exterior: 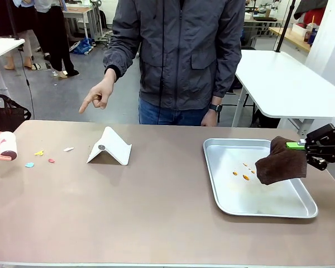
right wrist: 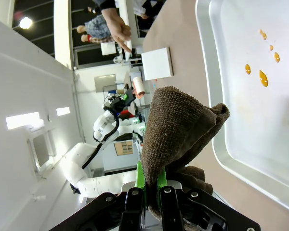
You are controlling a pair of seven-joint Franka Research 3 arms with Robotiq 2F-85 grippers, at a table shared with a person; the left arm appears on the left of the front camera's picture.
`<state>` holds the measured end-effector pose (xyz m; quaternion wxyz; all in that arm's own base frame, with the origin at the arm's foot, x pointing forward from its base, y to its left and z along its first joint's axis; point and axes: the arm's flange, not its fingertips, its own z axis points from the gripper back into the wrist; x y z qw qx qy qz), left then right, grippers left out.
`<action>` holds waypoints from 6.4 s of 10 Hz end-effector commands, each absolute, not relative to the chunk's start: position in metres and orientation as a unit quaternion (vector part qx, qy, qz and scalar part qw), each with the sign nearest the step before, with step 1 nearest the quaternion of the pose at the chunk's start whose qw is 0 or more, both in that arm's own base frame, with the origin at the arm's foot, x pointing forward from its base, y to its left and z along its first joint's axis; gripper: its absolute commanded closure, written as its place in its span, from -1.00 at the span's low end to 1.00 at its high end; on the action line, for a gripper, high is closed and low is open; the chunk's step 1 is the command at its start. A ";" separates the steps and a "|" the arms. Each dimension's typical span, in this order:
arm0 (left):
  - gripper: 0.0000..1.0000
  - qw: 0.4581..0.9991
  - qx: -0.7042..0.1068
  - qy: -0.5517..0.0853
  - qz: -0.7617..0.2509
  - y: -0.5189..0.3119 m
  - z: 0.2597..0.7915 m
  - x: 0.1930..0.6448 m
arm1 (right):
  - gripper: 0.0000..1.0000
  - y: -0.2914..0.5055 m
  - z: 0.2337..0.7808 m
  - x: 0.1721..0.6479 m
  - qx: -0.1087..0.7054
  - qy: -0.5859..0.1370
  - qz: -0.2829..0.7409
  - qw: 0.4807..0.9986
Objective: Clean the surface of the table.
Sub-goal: If a person points to the right, clean the right side of the table with your right hand, and if they point to the left, clean the left side with your left hand.
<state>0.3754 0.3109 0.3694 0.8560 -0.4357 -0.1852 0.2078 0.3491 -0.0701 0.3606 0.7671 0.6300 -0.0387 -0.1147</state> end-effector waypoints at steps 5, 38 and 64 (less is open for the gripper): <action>0.55 0.869 -0.400 -0.193 0.220 0.276 0.352 0.389 | 1.00 -0.069 0.364 0.348 0.630 -0.033 -0.115 0.767; 0.55 0.896 -0.402 -0.112 0.149 0.144 0.299 0.501 | 1.00 -0.069 0.364 0.348 0.630 -0.033 -0.115 0.767; 0.55 0.823 -0.506 -0.184 0.184 0.348 0.379 0.293 | 1.00 -0.069 0.364 0.348 0.630 -0.033 -0.115 0.767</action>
